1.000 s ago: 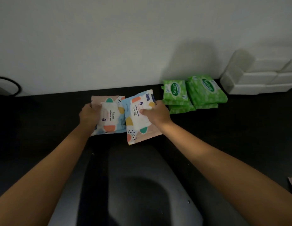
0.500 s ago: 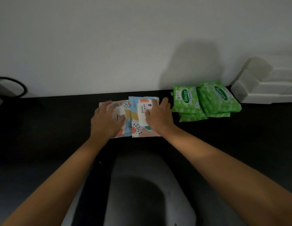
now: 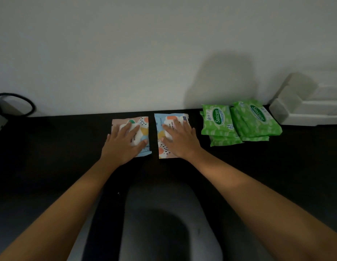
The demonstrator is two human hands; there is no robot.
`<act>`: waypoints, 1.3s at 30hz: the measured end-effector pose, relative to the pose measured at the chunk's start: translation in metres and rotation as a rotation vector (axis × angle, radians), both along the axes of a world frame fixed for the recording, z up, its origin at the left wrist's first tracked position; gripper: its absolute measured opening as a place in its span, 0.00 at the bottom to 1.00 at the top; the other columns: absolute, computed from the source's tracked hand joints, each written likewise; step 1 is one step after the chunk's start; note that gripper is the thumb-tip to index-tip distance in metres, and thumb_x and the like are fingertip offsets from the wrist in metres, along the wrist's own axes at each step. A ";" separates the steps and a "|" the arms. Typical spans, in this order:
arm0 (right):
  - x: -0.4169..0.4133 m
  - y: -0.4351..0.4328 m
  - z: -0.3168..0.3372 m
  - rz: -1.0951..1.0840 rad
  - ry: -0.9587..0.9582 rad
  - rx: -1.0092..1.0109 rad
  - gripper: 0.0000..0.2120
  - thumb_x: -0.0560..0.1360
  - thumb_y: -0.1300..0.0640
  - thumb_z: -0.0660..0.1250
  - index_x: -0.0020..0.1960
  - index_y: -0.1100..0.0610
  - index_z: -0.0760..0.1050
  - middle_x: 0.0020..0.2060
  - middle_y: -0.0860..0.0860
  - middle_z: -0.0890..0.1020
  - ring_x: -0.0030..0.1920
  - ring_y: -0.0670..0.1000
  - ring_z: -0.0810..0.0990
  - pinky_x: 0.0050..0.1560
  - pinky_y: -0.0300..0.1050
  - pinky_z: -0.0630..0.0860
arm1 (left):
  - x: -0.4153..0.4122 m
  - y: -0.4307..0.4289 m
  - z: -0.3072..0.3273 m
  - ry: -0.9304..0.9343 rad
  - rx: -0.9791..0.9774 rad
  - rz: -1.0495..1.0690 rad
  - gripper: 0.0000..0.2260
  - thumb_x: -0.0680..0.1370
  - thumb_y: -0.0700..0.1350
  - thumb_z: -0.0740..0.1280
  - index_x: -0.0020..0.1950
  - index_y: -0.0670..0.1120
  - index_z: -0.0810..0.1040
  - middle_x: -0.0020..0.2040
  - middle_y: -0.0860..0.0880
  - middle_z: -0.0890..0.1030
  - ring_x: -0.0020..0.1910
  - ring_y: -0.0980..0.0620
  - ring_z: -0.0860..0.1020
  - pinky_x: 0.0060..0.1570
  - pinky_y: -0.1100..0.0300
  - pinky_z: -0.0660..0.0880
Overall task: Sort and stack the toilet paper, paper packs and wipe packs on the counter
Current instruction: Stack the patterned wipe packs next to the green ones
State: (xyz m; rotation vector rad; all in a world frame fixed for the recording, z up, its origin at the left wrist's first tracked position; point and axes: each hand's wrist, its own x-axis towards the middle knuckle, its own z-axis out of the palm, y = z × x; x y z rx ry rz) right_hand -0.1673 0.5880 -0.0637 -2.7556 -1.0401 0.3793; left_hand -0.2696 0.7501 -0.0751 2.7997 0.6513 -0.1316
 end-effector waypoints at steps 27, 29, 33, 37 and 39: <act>0.048 -0.085 0.022 -0.226 -0.193 0.041 0.25 0.78 0.51 0.56 0.74 0.51 0.59 0.74 0.53 0.60 0.75 0.58 0.56 0.73 0.60 0.54 | 0.060 -0.098 0.041 -0.313 -0.325 -0.072 0.24 0.80 0.51 0.58 0.75 0.46 0.59 0.76 0.48 0.61 0.76 0.49 0.55 0.76 0.51 0.49; 0.049 -0.087 0.021 -0.217 -0.191 0.030 0.25 0.78 0.50 0.56 0.74 0.51 0.59 0.75 0.53 0.59 0.75 0.58 0.55 0.73 0.60 0.54 | 0.060 -0.107 0.039 -0.285 -0.325 -0.080 0.24 0.80 0.51 0.58 0.74 0.46 0.60 0.75 0.47 0.61 0.75 0.49 0.58 0.75 0.50 0.50; 0.048 -0.088 0.023 -0.211 -0.166 0.021 0.26 0.79 0.45 0.54 0.75 0.51 0.56 0.76 0.54 0.57 0.76 0.59 0.54 0.74 0.60 0.52 | 0.052 -0.117 0.039 -0.271 -0.317 -0.069 0.24 0.80 0.51 0.58 0.74 0.46 0.60 0.74 0.46 0.63 0.74 0.47 0.61 0.74 0.51 0.53; 0.039 -0.099 0.037 -0.255 -0.139 0.186 0.27 0.79 0.45 0.53 0.75 0.54 0.57 0.75 0.55 0.59 0.75 0.57 0.56 0.74 0.54 0.53 | 0.041 -0.137 0.046 -0.291 -0.361 -0.086 0.23 0.79 0.49 0.59 0.74 0.46 0.62 0.73 0.46 0.65 0.72 0.48 0.63 0.70 0.56 0.59; 0.031 -0.115 0.047 -0.260 -0.124 0.236 0.25 0.80 0.46 0.52 0.75 0.55 0.59 0.75 0.55 0.60 0.75 0.56 0.57 0.74 0.51 0.53 | 0.036 -0.157 0.055 -0.282 -0.411 -0.084 0.23 0.79 0.49 0.59 0.74 0.47 0.62 0.73 0.47 0.64 0.73 0.49 0.63 0.69 0.56 0.60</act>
